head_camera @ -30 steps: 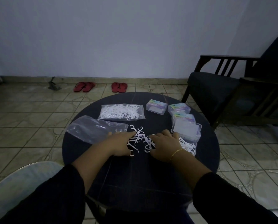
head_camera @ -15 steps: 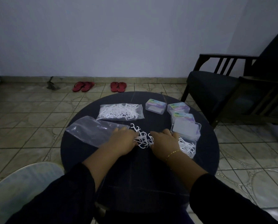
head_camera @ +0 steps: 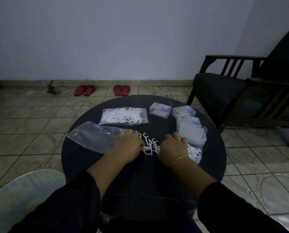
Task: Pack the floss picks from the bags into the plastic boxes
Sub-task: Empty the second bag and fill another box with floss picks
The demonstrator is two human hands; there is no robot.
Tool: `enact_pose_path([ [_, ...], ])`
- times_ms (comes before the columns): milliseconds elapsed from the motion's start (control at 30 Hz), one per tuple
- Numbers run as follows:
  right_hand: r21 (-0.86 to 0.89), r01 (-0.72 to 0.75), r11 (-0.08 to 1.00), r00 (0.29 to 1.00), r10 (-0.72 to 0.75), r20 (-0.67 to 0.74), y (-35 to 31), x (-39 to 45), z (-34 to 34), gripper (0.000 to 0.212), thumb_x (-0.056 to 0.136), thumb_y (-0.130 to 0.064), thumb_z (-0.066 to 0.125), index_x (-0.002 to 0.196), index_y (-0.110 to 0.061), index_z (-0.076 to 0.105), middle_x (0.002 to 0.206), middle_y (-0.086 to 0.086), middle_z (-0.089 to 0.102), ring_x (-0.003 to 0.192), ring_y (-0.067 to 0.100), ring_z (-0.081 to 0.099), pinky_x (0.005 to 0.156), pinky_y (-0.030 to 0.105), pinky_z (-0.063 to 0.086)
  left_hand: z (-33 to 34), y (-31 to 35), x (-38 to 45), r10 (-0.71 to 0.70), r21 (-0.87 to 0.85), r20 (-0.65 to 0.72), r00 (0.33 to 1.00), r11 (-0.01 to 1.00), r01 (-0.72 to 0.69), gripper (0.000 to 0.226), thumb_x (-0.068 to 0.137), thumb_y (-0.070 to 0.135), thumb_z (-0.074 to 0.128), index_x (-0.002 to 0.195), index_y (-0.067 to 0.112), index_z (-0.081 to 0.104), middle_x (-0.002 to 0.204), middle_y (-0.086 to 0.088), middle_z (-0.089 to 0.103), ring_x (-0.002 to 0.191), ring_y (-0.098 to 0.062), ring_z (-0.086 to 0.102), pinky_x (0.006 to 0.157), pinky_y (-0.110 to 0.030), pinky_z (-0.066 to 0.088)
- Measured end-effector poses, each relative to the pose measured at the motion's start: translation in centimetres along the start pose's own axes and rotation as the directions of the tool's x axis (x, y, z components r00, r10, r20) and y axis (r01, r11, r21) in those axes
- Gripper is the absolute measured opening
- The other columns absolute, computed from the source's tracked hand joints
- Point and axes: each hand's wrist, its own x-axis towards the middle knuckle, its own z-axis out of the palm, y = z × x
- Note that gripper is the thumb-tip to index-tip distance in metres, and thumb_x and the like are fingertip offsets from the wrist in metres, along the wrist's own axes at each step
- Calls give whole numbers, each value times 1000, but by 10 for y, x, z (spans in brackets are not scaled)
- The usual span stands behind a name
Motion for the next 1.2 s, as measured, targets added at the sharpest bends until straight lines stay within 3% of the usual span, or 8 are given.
enact_pose_path([
  [333,99,-34,994,999,34,2,9,-11,-5,28,88,-29,51,110,-18,66,133,0,46,126,25,29,100,41,25,0,8,-5,66,105,-38,997,993,-61,31,96,39,45,111,22,65,114,5,54,113,-18,41,97,-34,30],
  [533,195,-61,979,997,51,55,34,-13,-31,35,91,-44,50,109,-20,69,135,-3,44,126,24,29,100,41,27,0,12,-7,74,121,-35,997,990,-69,35,98,37,38,114,16,61,116,3,52,113,-18,40,94,-30,25],
  [700,76,-83,994,996,84,-7,60,-6,-40,35,92,-46,48,115,-26,66,140,-2,41,131,26,26,103,45,26,-2,17,-3,77,112,-17,997,991,-74,34,98,39,39,115,18,60,119,4,52,114,-18,40,97,-31,25],
  [833,45,-102,994,994,100,44,69,-6,-31,38,91,-49,51,122,-31,61,143,-3,37,133,26,22,104,46,24,-5,20,-2,73,122,-30,997,990,-68,35,99,40,38,114,19,61,117,4,52,112,-17,40,94,-32,27],
  [1200,297,-162,941,976,198,-95,90,-41,6,29,97,-42,42,118,-38,61,134,-10,42,122,17,31,94,35,28,-11,64,25,144,85,-220,965,988,-128,33,99,37,37,114,18,59,121,3,52,113,-20,42,94,-33,26],
])
